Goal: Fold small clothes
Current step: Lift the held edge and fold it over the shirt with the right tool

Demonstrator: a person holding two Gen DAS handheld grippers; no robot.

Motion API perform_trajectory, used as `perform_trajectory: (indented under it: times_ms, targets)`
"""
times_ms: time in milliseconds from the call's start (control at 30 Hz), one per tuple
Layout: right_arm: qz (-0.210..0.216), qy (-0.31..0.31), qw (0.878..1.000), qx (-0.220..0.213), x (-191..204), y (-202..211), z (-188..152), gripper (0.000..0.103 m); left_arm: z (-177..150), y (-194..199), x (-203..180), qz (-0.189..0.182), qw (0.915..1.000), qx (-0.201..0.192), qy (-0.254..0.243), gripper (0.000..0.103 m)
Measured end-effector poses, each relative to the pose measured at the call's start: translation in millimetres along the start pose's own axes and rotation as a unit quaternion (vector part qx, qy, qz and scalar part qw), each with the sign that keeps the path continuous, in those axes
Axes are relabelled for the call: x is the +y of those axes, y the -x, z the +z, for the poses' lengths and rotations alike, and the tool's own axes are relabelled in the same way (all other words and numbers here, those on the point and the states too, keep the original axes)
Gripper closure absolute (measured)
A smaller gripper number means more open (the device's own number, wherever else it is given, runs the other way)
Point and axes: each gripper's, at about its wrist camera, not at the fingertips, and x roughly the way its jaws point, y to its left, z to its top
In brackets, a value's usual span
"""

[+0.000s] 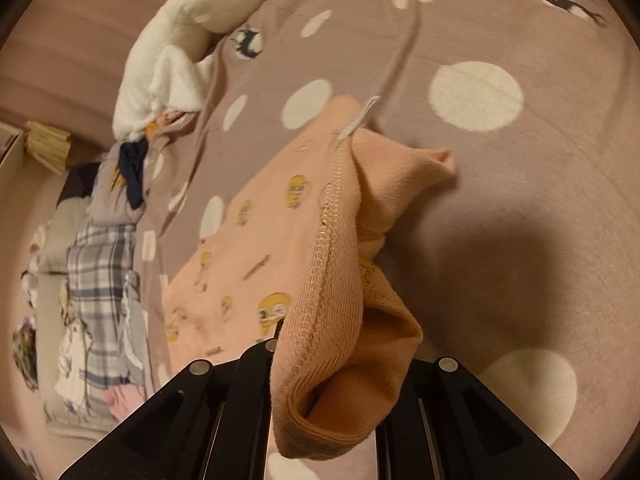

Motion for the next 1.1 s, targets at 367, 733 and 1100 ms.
perform_trajectory:
  times_ms: [367, 733, 1100]
  targets:
    - [-0.017, 0.053, 0.998, -0.006, 28, 1, -5, 0.092, 1, 15, 8, 0.0, 0.9992, -0.037, 0.015, 0.001]
    - [-0.018, 0.102, 0.995, -0.004, 58, -4, -13, 0.092, -2, 17, 9, 0.008, 0.999, -0.042, 0.01, 0.001]
    - [-0.008, 0.168, 0.986, 0.01, 97, -23, -33, 0.091, -2, 21, 20, 0.019, 0.9986, -0.044, 0.024, 0.001]
